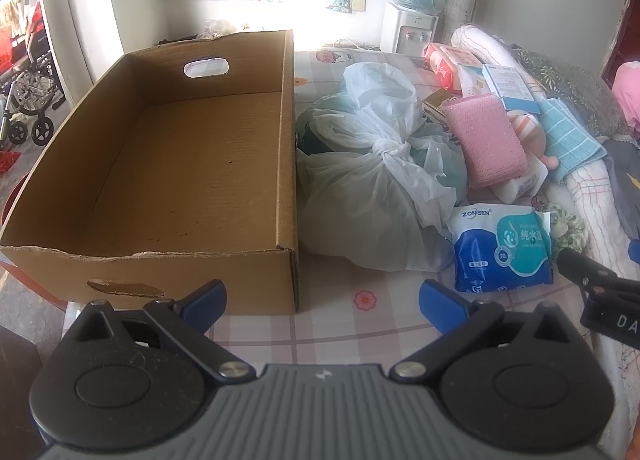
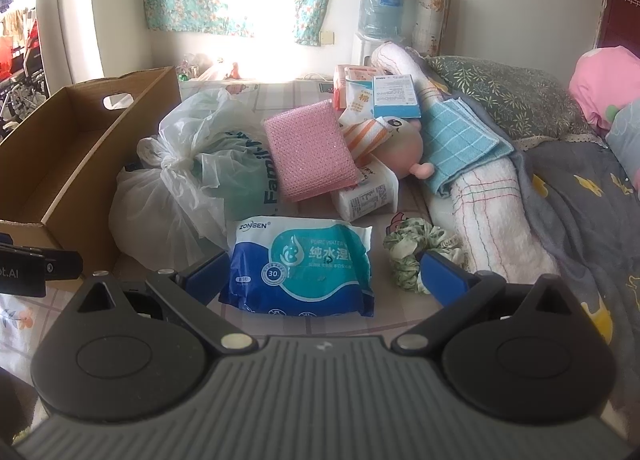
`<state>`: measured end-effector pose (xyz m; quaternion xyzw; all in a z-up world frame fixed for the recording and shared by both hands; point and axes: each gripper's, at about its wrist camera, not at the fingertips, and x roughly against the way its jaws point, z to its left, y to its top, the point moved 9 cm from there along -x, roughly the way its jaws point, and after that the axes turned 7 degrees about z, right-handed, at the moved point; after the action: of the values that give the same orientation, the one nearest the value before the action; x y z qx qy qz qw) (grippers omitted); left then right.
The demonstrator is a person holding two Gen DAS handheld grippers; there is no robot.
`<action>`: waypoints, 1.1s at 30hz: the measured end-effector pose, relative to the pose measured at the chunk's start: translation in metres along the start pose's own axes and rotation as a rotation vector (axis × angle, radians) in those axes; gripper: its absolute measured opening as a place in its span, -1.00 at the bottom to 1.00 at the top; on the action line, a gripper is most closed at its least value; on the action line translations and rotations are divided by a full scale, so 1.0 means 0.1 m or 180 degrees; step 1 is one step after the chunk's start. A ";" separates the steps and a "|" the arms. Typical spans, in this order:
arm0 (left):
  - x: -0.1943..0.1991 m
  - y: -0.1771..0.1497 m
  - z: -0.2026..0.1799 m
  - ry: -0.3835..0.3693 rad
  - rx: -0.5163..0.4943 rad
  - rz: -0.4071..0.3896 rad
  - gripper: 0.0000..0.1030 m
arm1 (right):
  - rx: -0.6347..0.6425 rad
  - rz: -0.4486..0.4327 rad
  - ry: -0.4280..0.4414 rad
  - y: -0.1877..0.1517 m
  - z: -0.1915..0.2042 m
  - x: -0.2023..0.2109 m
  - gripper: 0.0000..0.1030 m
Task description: Organize soft objects
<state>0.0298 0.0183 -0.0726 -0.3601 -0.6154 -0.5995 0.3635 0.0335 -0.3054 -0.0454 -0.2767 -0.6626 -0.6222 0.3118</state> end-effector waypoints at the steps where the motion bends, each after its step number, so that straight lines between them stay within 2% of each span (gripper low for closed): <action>1: 0.00 0.00 0.00 0.0001 0.0004 0.0002 1.00 | 0.0000 -0.0001 0.0001 0.00 0.00 0.00 0.98; 33: 0.00 -0.01 0.07 0.0022 0.0049 0.0000 1.00 | 0.0024 -0.0021 -0.0012 0.04 0.02 0.02 0.98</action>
<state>0.0283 0.0254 -0.0731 -0.3553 -0.6187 -0.5960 0.3684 0.0345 -0.3028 -0.0412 -0.2744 -0.6665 -0.6202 0.3095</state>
